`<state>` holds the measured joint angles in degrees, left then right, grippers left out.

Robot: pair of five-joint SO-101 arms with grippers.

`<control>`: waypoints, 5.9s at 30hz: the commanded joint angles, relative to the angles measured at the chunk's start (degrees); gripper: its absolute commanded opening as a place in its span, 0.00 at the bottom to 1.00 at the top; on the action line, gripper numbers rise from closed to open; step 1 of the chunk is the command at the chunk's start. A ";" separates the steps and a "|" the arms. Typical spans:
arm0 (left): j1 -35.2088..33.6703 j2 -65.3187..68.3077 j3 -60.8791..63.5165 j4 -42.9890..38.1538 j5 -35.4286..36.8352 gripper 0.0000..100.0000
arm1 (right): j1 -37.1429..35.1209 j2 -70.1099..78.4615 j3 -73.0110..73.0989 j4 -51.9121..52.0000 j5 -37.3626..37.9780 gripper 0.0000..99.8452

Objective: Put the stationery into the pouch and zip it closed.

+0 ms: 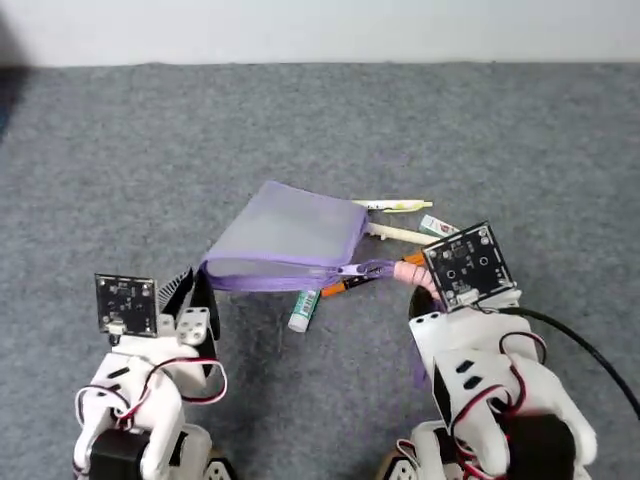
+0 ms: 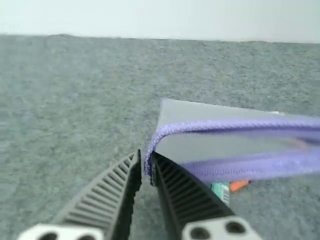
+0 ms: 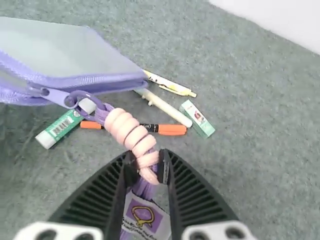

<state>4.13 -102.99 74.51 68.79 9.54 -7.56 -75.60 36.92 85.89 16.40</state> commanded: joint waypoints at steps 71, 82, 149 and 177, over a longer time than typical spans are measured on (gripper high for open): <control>-10.37 20.31 -20.70 16.79 -0.53 0.02 | -23.69 27.21 -14.95 2.33 -23.03 0.21; -10.37 20.40 -20.62 16.53 6.95 0.02 | -22.81 31.43 -28.84 16.13 -23.12 0.25; -22.51 33.58 -38.81 26.81 7.03 0.01 | -19.82 104.13 -81.49 17.01 -37.27 0.01; -22.51 56.18 -50.51 27.96 7.03 0.01 | -40.84 53.76 -79.03 17.01 -32.70 0.01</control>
<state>-18.46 -47.16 26.24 96.84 15.78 -44.92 -16.62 -42.20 100.57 -17.10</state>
